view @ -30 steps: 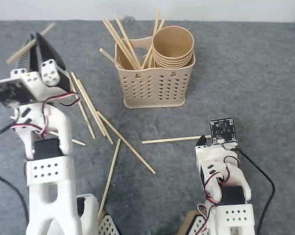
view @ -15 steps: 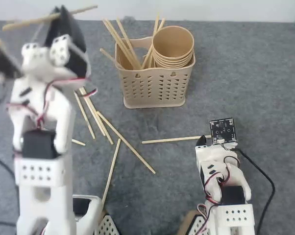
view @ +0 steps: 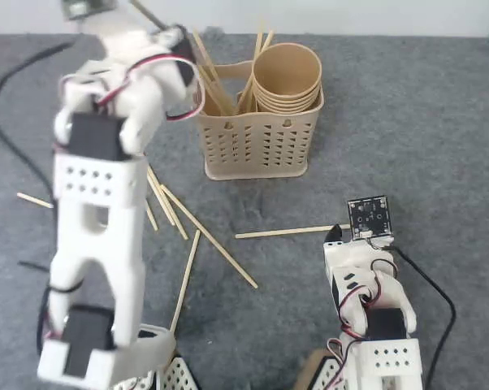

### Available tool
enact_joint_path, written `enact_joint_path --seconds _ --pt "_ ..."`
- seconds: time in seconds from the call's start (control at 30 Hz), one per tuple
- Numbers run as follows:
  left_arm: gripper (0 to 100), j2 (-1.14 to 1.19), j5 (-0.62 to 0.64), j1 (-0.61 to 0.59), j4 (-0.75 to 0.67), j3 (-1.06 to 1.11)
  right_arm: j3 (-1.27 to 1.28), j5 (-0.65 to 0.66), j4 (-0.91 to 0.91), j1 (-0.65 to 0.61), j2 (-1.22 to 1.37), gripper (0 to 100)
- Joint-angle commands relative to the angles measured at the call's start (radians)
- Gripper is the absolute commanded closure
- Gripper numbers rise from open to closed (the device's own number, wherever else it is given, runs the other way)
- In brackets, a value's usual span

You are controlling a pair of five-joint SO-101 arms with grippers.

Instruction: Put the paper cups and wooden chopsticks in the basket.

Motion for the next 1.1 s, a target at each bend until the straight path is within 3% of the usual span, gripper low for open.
enact_joint_path --seconds 0.0,0.27,0.4,0.53,0.67,0.9,1.07 --pt "99 0.089 -0.071 0.044 0.081 -0.117 0.021 0.008 -0.024 0.008 -0.012 84.7" --pt "98 0.207 -0.072 0.048 0.075 -0.122 0.021 0.008 -0.025 0.008 -0.012 84.7" --pt "87 0.198 -0.057 0.043 0.078 -0.139 0.021 0.008 -0.025 0.008 -0.012 84.7" --pt "75 0.127 0.051 0.006 0.083 -0.170 0.021 0.008 -0.025 0.008 -0.012 84.7" --pt "73 -0.028 0.055 -0.060 0.106 -0.168 0.021 0.008 -0.024 0.008 -0.012 84.7" --pt "75 -0.358 0.054 -0.405 0.434 -0.114 0.021 0.014 -0.018 0.007 -0.012 84.7" --pt "75 -0.413 0.054 -0.631 0.373 0.223 0.021 0.014 0.002 0.004 -0.013 84.4"
